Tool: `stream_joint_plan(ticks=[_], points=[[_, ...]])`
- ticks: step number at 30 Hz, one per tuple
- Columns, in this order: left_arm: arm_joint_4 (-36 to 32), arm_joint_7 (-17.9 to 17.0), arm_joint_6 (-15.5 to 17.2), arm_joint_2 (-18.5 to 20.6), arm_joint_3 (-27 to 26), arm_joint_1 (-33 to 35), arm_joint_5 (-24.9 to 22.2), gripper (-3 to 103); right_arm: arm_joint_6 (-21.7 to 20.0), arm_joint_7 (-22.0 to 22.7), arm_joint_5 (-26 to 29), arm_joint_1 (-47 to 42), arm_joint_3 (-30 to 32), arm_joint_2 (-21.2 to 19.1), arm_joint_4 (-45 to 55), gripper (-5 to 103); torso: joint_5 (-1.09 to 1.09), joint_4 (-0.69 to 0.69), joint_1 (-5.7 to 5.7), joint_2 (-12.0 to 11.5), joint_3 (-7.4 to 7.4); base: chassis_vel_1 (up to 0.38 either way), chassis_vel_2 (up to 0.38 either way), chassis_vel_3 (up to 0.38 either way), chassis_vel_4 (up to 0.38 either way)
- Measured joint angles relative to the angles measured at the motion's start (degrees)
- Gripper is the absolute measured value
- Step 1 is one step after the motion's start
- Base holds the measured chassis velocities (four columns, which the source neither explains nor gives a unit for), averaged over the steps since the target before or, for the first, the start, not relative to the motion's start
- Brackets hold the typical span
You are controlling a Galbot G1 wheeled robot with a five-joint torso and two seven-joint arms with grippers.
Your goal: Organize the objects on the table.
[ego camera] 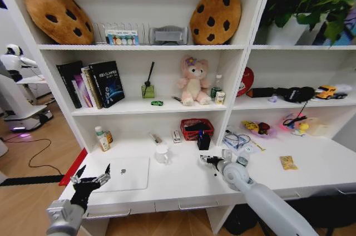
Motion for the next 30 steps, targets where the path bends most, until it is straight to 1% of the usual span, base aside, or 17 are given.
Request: stream_joint_plan(ticks=[5, 6, 7, 11, 12, 13, 14, 16, 17, 18, 19, 21, 22, 24, 25, 27, 30], points=[[0.00, 0.00, 0.00, 0.00, 0.00, 0.00, 0.00, 100, 0.47, 0.40, 1.41, 0.33, 0.02, 0.61, -1.42, 86, -0.01, 0.00, 0.00, 0.00, 0.00, 0.000, 0.000, 0.000, 0.000], [0.00, 0.00, 0.00, 0.00, 0.00, 0.00, 0.00, 100, 0.64, 0.40, 1.38, 0.52, 0.01, 0.80, -2.14, 84, -0.01, 0.00, 0.00, 0.00, 0.00, 0.000, 0.000, 0.000, 0.000], [0.00, 0.00, 0.00, 0.00, 0.00, 0.00, 0.00, 100, 0.76, 0.40, 1.31, 0.63, -0.02, 1.00, -2.77, 74, 0.00, 0.00, 0.00, 0.00, 0.00, 0.000, 0.000, 0.000, 0.000], [0.00, 0.00, 0.00, 0.00, 0.00, 0.00, 0.00, 100, 1.15, 0.32, 1.13, 0.64, -0.14, 1.20, -3.11, 70, -0.02, 0.00, 0.00, 0.00, 0.00, 0.000, 0.000, 0.000, 0.000], [0.00, 0.00, 0.00, 0.00, 0.00, 0.00, 0.00, 100, 1.51, 0.31, 1.01, 0.64, -0.28, 1.34, -3.14, 60, -0.01, 0.00, 0.00, 0.00, 0.00, 0.000, 0.000, 0.000, 0.000], [0.00, 0.00, 0.00, 0.00, 0.00, 0.00, 0.00, 100, 1.62, 0.31, 0.97, 0.68, -0.36, 1.38, -3.15, 55, -0.01, 0.00, 0.00, 0.00, 0.00, 0.000, 0.000, 0.000, 0.000], [0.00, 0.00, 0.00, 0.00, 0.00, 0.00, 0.00, 100, 1.62, 0.31, 0.97, 0.68, -0.36, 1.38, -3.15, 55, -0.01, 0.00, 0.00, 0.00, 0.00, 0.000, 0.000, 0.000, 0.000], [0.00, 0.00, 0.00, 0.00, 0.00, 0.00, 0.00, 100, 2.02, 0.54, 0.45, 0.87, -0.58, 1.41, -3.24, 44, 0.00, 0.00, 0.00, 0.00, 0.00, 0.000, 0.000, 0.000, 0.000], [0.00, 0.00, 0.00, 0.00, 0.00, 0.00, 0.00, 100, 2.02, 0.54, 0.45, 0.87, -0.58, 1.41, -3.24, 44, 0.00, 0.00, 0.00, 0.00, 0.00, 0.000, 0.000, 0.000, 0.000], [0.00, 0.00, 0.00, 0.00, 0.00, 0.00, 0.00, 100, 2.21, 0.68, 0.16, 0.93, -0.62, 1.39, -3.26, 38, -0.01, 0.01, 0.00, 0.00, 0.00, 0.000, 0.000, 0.000, 0.000], [0.00, 0.00, 0.00, 0.00, 0.00, 0.00, 0.00, 100, 2.21, 0.68, 0.16, 0.93, -0.62, 1.39, -3.26, 38, -0.01, 0.01, 0.00, 0.00, 0.00, 0.000, 0.000, 0.000, 0.000], [0.00, 0.00, 0.00, 0.00, 0.00, 0.00, -0.01, 100, 2.85, 0.81, -0.84, 0.94, -0.67, 1.29, -3.37, 27, -0.01, 0.00, 0.00, 0.00, 0.00, 0.000, 0.000, 0.000, 0.000], [0.00, 0.00, 0.00, 0.00, 0.00, 0.00, -0.01, 100, 2.85, 0.81, -0.84, 0.94, -0.67, 1.29, -3.37, 27, -0.01, 0.00, 0.00, 0.00, 0.00, 0.000, 0.000, 0.000, 0.000], [0.00, 0.00, 0.00, 0.00, 0.00, 0.00, 0.00, 100, 3.13, 0.94, -1.28, 0.88, -0.63, 1.30, -3.56, 16, 0.00, 0.00, 0.00, 0.00, 0.00, 0.000, 0.000, 0.000, 0.000], [0.00, 0.00, 0.00, 0.00, 0.00, 0.00, 0.00, 100, 3.13, 0.94, -1.28, 0.88, -0.63, 1.30, -3.56, 16, 0.00, 0.00, 0.00, 0.00, 0.00, 0.000, 0.000, 0.000, 0.000], [0.00, 0.00, 0.00, 0.00, 0.00, 0.00, 0.00, 100, 3.25, 1.14, -1.31, 0.84, -0.47, 1.30, -3.56, 6, -0.02, 0.00, 0.00, 0.00, 0.00, 0.000, 0.000, 0.000, 0.000], [0.00, 0.00, 0.00, 0.00, 0.00, 0.00, -0.01, 100, 3.25, 1.19, -1.32, 0.82, -0.44, 1.27, -3.36, 1, -0.01, 0.00, 0.00, 0.00, 0.00, 0.000, 0.000, 0.000, 0.000]])
